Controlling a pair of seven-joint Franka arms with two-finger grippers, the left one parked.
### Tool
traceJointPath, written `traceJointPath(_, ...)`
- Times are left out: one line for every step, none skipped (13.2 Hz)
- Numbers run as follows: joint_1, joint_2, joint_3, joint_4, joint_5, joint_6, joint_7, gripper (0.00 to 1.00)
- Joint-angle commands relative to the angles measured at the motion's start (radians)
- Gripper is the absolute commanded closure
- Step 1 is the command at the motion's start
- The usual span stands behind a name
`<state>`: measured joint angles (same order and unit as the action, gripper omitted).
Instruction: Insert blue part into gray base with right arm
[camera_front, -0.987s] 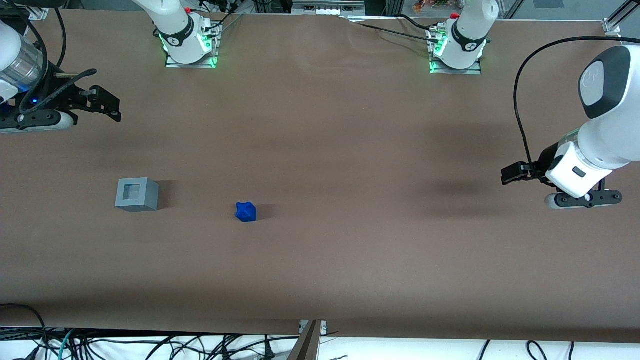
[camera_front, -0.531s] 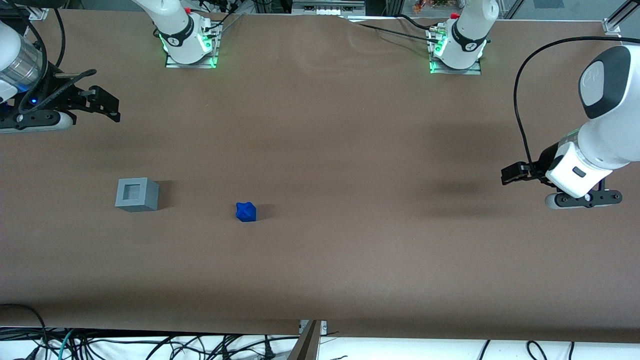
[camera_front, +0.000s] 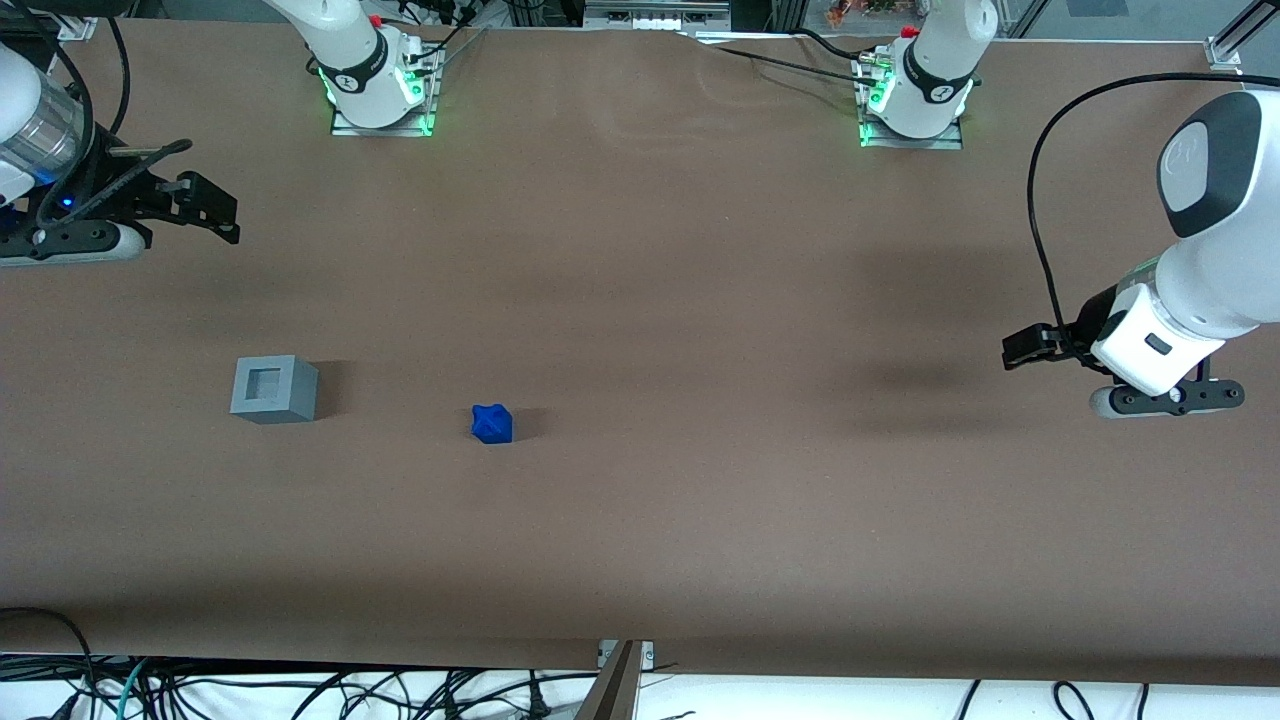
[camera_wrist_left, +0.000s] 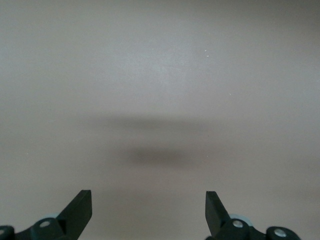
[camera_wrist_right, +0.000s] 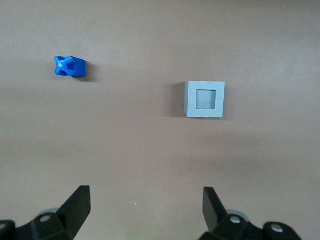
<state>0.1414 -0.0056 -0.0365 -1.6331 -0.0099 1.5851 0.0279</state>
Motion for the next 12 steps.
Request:
traceJointPath(-0.008,-0.002,0.009,0.021,-0.012,-0.011,0.009,0.01)
traceJointPath(-0.009,-0.002,0.009,0.021,-0.01,-0.011,0.009,0.01)
traceJointPath(-0.008,-0.002,0.009,0.019,-0.007,-0.01,0.009,0.01)
traceJointPath(-0.009,-0.001,0.009,0.019,-0.002,-0.004,0.009,0.01)
traceJointPath(-0.009,0.003,0.009,0.019,-0.001,0.007,0.009,0.01)
traceJointPath(-0.009,0.0,0.007,0.021,0.001,0.009,0.009,0.01)
traceJointPath(-0.009,-0.002,0.007,0.021,0.001,0.009,0.009,0.01)
traceJointPath(-0.009,-0.002,0.009,0.019,0.001,0.007,0.009,0.01)
traceJointPath(-0.009,0.009,0.009,0.021,-0.002,0.015,0.009,0.01)
traceJointPath(-0.014,0.015,0.006,0.021,-0.007,0.027,-0.008,0.01)
traceJointPath(-0.014,0.015,0.006,0.021,-0.011,0.033,-0.008,0.01)
traceJointPath(-0.014,0.015,0.006,0.019,-0.012,0.033,-0.008,0.01)
